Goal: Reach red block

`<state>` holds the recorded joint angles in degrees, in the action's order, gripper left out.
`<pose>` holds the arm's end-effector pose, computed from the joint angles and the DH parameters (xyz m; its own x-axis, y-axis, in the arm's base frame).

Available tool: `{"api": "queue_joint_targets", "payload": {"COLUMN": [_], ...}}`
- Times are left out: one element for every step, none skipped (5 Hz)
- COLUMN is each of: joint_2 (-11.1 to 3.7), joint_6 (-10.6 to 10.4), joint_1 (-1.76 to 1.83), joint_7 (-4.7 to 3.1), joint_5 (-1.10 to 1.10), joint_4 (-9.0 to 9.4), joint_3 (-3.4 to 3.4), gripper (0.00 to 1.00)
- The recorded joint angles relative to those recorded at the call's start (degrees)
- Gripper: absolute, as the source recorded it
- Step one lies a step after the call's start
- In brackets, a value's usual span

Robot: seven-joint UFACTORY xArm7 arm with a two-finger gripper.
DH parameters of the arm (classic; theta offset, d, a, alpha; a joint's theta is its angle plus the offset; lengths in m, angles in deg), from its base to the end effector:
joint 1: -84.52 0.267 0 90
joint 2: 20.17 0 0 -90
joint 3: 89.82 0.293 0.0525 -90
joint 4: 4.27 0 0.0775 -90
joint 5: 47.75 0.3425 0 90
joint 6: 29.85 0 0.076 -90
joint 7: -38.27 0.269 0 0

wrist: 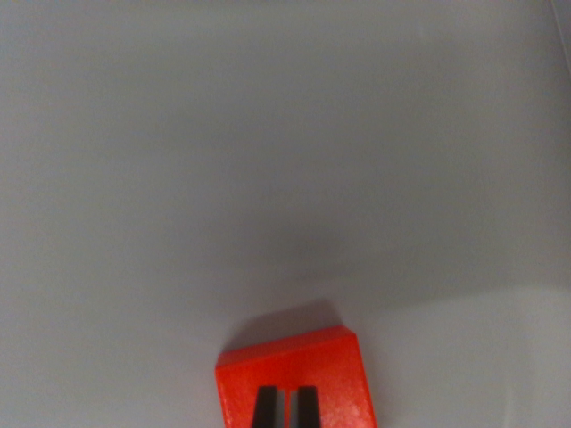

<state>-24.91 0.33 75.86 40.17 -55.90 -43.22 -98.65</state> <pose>0.4052 -0.1406 0.0530 0.9750 -0.2118 0.0678 -0.2174 -0.9719 0.0902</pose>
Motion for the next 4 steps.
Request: {"api": "queue_joint_targets", "payload": {"joint_2": [-0.15, -0.15, -0.27, -0.27], "joint_6": [-1.32, -1.32, -2.4, -2.4], "joint_1": [-0.23, -0.23, -0.42, -0.42], "joint_7": [0.09, 0.09, 0.17, 0.17], "joint_5": [-0.17, -0.17, -0.31, -0.31], "joint_4": [1.16, 1.16, 2.11, 2.11], "joint_3": [-0.24, -0.24, -0.43, -0.43], "gripper": [0.0, 0.0, 0.0, 0.0]}}
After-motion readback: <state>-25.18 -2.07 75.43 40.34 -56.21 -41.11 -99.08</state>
